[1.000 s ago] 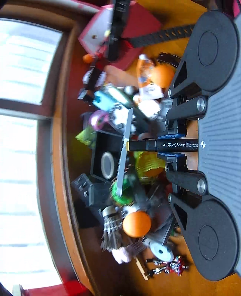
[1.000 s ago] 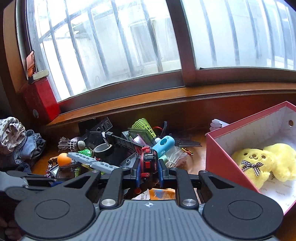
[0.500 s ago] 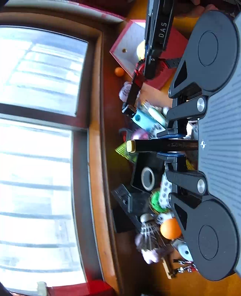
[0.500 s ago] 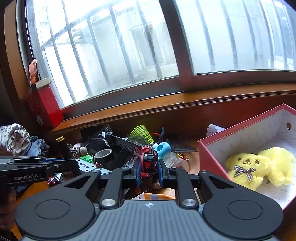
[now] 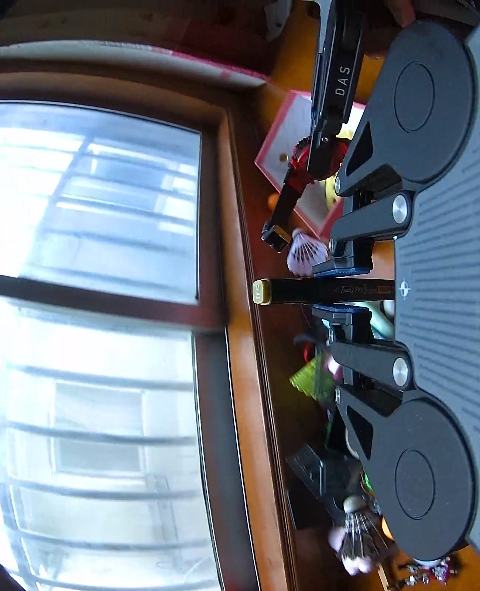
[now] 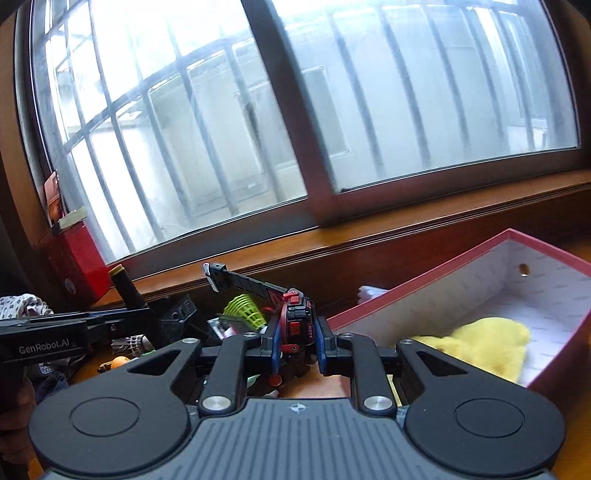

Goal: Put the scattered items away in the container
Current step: 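Lift and carry the watch and marker over the pink-red box with both grippers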

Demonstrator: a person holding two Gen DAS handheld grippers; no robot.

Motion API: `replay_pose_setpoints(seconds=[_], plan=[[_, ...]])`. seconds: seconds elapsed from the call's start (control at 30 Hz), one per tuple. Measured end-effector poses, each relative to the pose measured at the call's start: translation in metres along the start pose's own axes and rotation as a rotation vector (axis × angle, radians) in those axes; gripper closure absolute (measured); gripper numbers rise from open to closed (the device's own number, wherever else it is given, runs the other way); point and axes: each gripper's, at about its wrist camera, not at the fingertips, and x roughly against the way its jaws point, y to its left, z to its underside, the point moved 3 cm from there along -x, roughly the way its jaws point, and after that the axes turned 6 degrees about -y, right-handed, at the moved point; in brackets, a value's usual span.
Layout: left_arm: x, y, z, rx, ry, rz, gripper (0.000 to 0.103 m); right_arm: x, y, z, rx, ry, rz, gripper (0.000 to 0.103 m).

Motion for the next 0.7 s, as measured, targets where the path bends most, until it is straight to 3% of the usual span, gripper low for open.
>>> replay_pose_setpoints(seconds=[0.2,0.7], plan=[[-0.018,-0.035,-0.005,0.002,0.002,0.047,0.086,0.012,-0.039,-0.010,-0.032,-0.023,0.029,0.083],[-0.063,-0.131,-0.033,-0.121,0.002,0.173,0.086,0.015,-0.130,-0.028,-0.092,-0.101,0.102,0.083]])
